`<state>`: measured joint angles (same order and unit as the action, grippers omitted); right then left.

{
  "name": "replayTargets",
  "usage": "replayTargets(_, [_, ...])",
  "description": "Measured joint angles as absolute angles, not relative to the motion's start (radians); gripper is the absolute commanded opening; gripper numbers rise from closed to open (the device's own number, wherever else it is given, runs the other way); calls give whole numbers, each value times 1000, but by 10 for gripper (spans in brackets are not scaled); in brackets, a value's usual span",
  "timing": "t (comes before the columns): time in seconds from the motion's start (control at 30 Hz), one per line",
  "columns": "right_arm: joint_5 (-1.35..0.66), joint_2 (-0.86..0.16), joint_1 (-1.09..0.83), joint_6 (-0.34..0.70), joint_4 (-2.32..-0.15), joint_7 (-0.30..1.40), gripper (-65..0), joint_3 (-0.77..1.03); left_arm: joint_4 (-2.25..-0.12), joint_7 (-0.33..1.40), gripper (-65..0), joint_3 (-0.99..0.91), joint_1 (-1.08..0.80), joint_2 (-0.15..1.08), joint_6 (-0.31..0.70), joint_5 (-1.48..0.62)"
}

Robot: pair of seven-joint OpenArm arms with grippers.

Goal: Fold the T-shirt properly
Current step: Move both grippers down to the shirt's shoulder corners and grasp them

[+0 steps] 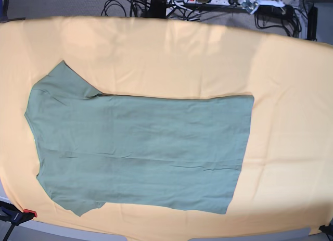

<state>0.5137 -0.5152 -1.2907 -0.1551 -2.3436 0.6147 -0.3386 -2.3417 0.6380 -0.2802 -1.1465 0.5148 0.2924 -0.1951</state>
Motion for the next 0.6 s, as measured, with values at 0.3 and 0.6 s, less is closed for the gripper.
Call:
replayTargets(0.3, [693,-513,-1222,-206,-2343,614,-650,-281,-2341,648,-650,-355,-974,555,333,-195])
replayTargets(0.6, [419,-580,-1011,-38,-2343,495,-650,27,-2302,575,-650,-353,-725,758,348,-204])
